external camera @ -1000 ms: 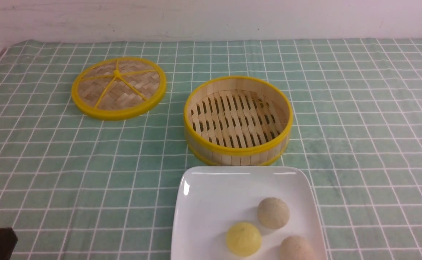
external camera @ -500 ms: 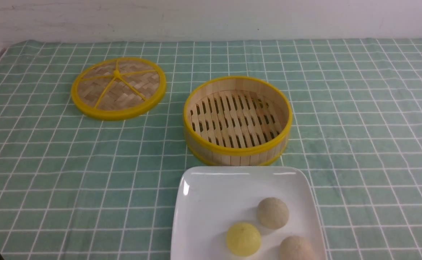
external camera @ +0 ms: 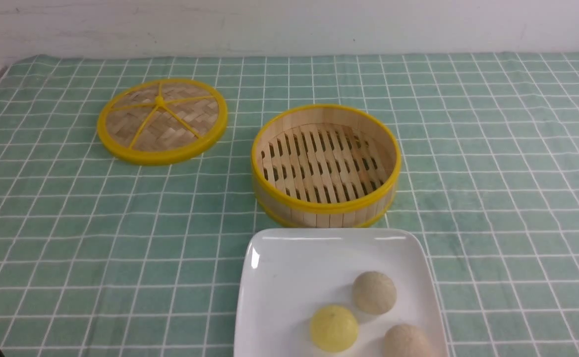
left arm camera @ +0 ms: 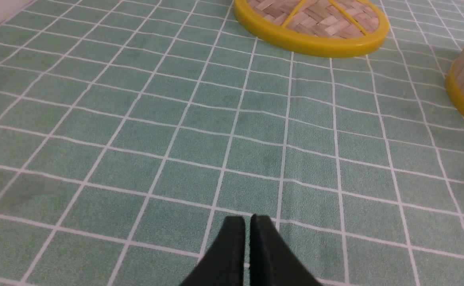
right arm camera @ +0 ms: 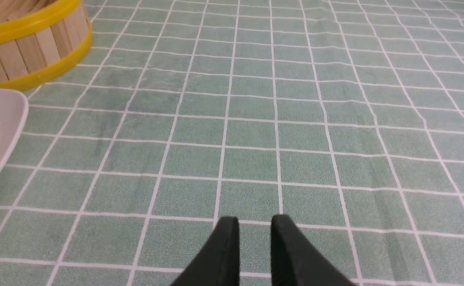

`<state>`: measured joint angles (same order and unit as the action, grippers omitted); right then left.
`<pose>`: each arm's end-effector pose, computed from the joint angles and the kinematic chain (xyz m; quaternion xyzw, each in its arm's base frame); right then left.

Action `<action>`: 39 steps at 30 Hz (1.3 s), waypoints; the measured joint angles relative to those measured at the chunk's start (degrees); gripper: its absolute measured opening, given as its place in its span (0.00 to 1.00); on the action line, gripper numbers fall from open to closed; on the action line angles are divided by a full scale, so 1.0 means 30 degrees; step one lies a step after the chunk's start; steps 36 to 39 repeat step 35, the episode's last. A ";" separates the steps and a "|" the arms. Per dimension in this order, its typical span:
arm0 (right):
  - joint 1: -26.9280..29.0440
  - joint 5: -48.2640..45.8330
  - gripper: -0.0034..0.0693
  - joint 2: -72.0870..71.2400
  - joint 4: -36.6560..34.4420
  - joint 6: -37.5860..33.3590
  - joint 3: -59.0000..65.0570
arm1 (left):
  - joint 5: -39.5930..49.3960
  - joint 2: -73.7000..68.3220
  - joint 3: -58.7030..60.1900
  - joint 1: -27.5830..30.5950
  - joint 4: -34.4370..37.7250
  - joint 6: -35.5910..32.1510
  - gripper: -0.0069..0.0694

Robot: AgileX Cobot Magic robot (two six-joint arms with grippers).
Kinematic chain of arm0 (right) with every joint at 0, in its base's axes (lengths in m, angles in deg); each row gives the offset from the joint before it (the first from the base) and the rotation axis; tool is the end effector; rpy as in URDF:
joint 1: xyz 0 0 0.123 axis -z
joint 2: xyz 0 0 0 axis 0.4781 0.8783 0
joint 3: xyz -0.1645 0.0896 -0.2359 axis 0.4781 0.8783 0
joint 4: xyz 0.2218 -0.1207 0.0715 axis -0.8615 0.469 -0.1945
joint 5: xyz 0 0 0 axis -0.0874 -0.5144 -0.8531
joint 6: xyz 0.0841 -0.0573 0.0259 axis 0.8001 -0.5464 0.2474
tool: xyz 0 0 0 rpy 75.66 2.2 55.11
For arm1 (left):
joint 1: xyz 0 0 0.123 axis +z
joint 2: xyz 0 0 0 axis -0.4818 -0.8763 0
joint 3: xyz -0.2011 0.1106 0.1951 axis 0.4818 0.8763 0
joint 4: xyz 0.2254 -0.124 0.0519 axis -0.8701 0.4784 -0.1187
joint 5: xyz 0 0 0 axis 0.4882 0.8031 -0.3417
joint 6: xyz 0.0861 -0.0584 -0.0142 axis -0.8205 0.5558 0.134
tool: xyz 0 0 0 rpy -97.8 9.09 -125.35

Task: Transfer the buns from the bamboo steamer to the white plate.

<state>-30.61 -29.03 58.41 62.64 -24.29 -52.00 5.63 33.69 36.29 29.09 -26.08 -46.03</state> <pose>0.0598 0.0006 0.1697 -0.0122 0.8078 0.0030 0.5893 0.0606 0.0042 0.1678 -0.0766 0.7989 -0.0307 0.5958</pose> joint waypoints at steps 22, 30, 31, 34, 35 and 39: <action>0.0000 0.0000 0.26 0.0000 0.0000 0.0000 0.0000 | 0.0041 0.0000 -0.0003 0.0000 -0.0037 0.0000 0.18; 0.0000 0.0000 0.27 0.0000 0.0000 0.0000 0.0000 | 0.0057 0.0000 -0.0003 0.0000 -0.0050 0.0000 0.19; 0.0000 0.0000 0.28 0.0000 0.0000 0.0000 0.0000 | 0.0057 0.0000 -0.0003 0.0000 -0.0050 0.0000 0.19; 0.0000 0.0000 0.28 0.0000 0.0000 0.0000 0.0000 | 0.0057 0.0000 -0.0003 0.0000 -0.0050 0.0000 0.19; 0.0000 0.0000 0.28 0.0000 0.0000 0.0000 0.0000 | 0.0057 0.0000 -0.0003 0.0000 -0.0050 0.0000 0.19; 0.0000 0.0000 0.28 0.0000 0.0000 0.0000 0.0000 | 0.0057 0.0000 -0.0003 0.0000 -0.0050 0.0000 0.19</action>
